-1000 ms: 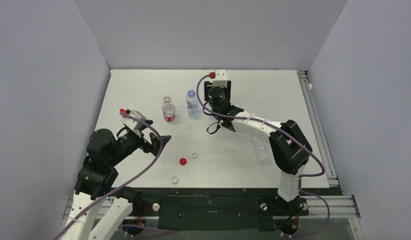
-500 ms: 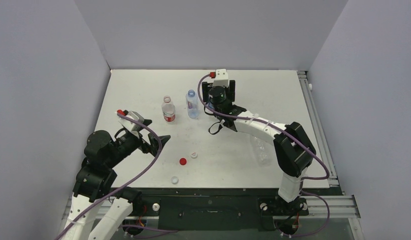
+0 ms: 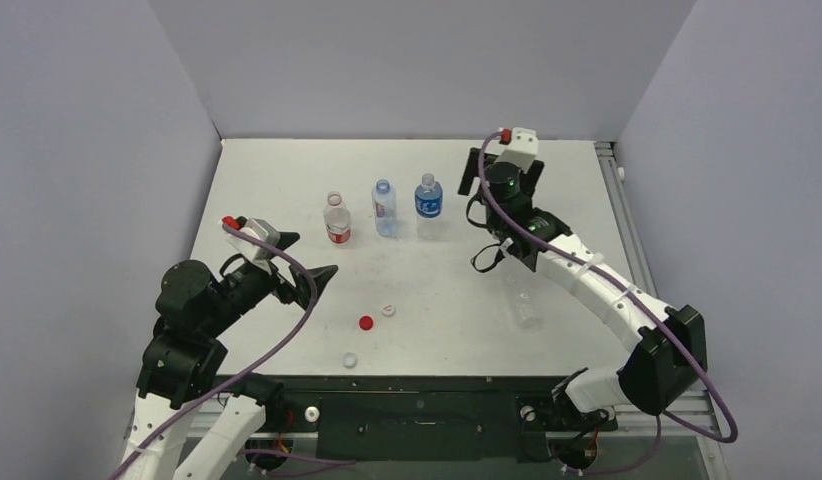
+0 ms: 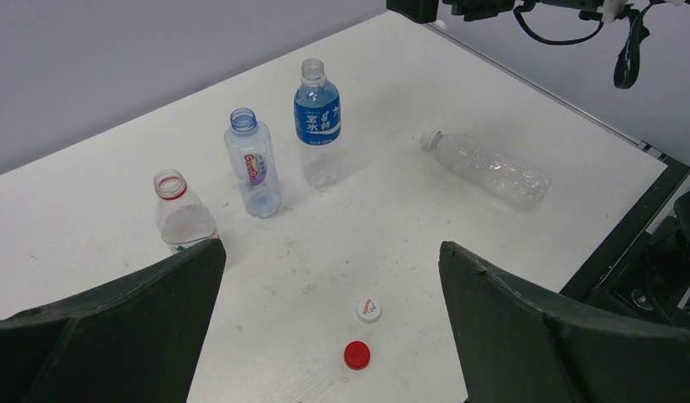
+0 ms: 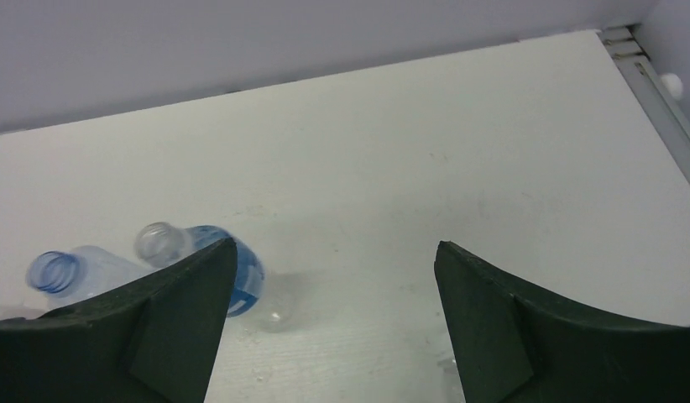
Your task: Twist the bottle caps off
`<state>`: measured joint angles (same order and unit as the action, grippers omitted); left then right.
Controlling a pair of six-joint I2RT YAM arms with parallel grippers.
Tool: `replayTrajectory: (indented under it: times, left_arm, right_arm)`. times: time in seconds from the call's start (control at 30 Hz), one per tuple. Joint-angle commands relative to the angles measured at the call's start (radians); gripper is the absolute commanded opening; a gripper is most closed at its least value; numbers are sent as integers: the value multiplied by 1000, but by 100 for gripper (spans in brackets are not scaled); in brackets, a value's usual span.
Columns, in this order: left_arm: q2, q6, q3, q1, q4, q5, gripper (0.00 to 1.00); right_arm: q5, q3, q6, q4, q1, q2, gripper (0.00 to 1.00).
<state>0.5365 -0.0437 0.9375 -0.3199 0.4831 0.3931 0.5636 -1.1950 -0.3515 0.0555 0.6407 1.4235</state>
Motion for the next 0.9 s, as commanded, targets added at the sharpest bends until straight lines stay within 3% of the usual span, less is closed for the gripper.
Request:
replayTrajectory:
  times: [0.0, 0.13, 0.33, 0.77, 0.83, 0.87]
  left_arm:
    - [34, -26, 88, -1, 10, 15, 97]
    - [61, -38, 120, -1, 26, 37, 97]
    - [75, -42, 134, -1, 41, 47, 97]
    - [72, -45, 157, -1, 77, 63, 97]
    - [75, -52, 160, -1, 88, 76, 97]
    - [75, -56, 161, -1, 91, 84, 97]
  right_arm:
    - [-41, -9, -185, 402, -135, -11, 83]
    - [-191, 31, -186, 545, -207, 4, 83]
    - [-384, 123, -164, 567, -293, 28, 84]
    - [-506, 199, -152, 498, -312, 222, 85]
    - [-521, 205, -166, 473, -312, 240, 83]
    - [-525, 207, -178, 457, -312, 243, 77]
